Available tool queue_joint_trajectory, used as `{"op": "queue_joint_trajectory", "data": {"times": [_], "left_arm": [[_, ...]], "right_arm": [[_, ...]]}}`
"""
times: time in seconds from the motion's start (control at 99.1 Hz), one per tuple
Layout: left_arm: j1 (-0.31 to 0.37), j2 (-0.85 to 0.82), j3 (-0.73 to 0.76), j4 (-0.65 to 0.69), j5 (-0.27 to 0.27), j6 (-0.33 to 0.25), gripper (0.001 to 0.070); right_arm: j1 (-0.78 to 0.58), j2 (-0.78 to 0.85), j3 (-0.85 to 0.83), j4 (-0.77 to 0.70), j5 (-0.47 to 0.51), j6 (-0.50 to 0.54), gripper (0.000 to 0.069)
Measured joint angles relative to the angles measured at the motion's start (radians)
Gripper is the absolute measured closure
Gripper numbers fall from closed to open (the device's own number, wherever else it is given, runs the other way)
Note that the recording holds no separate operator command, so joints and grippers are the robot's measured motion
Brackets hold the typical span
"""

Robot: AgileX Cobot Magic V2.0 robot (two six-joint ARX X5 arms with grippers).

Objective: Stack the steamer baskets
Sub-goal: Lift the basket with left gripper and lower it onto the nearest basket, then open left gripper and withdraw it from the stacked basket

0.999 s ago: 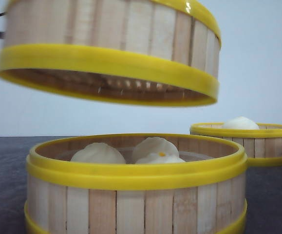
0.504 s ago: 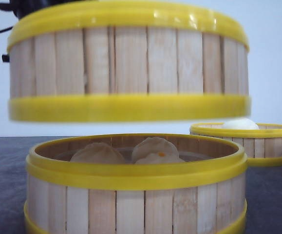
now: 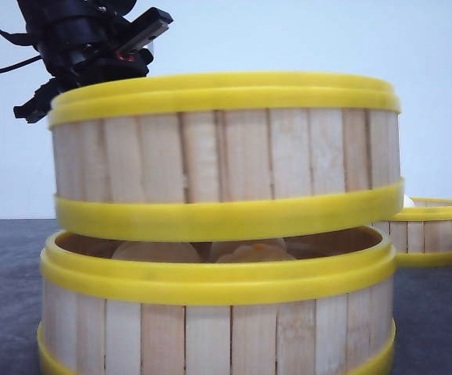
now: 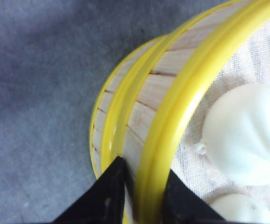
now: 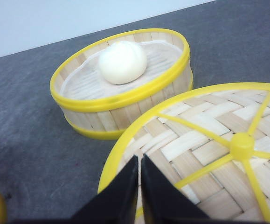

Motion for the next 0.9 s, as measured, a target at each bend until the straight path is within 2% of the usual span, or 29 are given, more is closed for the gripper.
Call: {"op": "queue_joint_trajectory", "data": {"times": [0.454, 0.676, 0.898], "left_arm": [[0.007, 0.076, 0.008, -0.043, 0.009, -0.014, 0.0656], [0.007, 0.079, 0.012, -0.079, 0.009, 0.01, 0.0656], [0.007, 0.079, 0.012, -0.076, 0.011, 0.01, 0.0656]], "right_arm": [[0.0, 0.0, 0.0, 0.0, 0.0, 0.0, 0.0684], [0.0, 0.0, 0.0, 0.0, 0.001, 0.0, 0.0684], [0.0, 0.0, 0.0, 0.0, 0.001, 0.0, 0.0684]]}}
